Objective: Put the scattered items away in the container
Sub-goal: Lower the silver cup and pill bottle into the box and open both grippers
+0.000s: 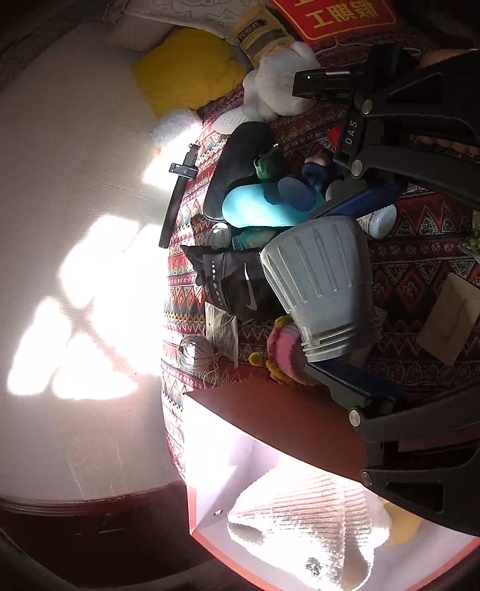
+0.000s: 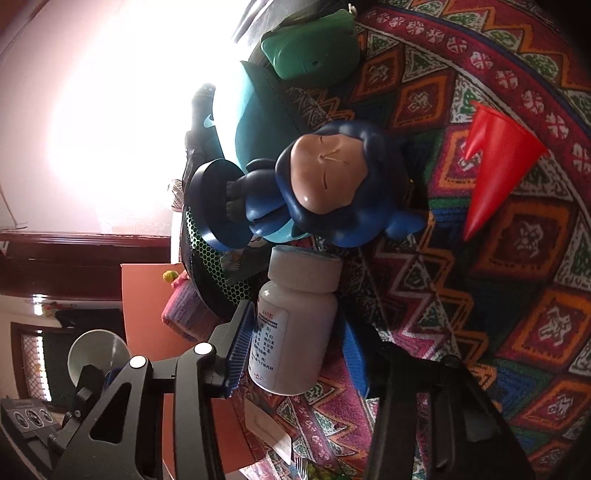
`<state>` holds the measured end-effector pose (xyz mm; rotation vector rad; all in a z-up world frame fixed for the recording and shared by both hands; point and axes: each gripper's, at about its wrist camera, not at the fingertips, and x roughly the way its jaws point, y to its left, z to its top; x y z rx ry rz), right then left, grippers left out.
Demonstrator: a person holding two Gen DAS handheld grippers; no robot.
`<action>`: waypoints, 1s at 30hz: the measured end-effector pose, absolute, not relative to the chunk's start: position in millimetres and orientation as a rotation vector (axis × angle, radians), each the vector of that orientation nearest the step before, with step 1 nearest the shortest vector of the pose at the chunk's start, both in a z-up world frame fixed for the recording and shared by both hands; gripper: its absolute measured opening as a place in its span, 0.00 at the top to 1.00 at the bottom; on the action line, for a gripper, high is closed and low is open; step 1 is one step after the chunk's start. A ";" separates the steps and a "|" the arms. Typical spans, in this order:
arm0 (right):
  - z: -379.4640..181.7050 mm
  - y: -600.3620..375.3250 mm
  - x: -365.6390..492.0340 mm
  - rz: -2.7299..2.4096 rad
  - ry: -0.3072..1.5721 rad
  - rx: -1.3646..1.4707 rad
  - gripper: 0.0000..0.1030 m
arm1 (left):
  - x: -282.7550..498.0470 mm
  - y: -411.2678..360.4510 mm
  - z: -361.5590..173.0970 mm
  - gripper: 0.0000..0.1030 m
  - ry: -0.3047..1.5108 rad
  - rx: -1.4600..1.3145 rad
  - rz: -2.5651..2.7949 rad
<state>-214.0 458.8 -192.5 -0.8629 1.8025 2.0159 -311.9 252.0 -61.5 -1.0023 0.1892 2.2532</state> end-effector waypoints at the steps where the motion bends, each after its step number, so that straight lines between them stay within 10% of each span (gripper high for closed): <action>1: -191.2 455.7 -213.8 2.019 1.814 -0.855 0.57 | -311.9 243.3 -56.3 0.31 0.173 -0.993 2.260; 11: -101.9 383.5 -239.9 2.383 1.776 -0.781 0.57 | -325.0 129.0 1.7 0.31 -0.012 -0.871 2.389; 23: -25.6 227.0 -310.5 2.970 1.240 -0.830 0.56 | -373.0 10.5 -8.3 0.30 -0.102 -0.944 2.577; 25: -25.3 218.9 -310.8 2.987 1.191 -0.829 0.47 | -377.4 8.5 -16.1 0.28 -0.058 -0.985 2.613; 27: -18.6 221.5 -303.0 2.975 1.133 -0.764 0.15 | -378.2 7.7 -20.4 0.21 -0.035 -0.995 2.661; 30: -9.6 235.2 -291.2 2.987 1.167 -0.696 0.14 | -376.8 9.7 -19.3 0.12 -0.018 -0.984 2.724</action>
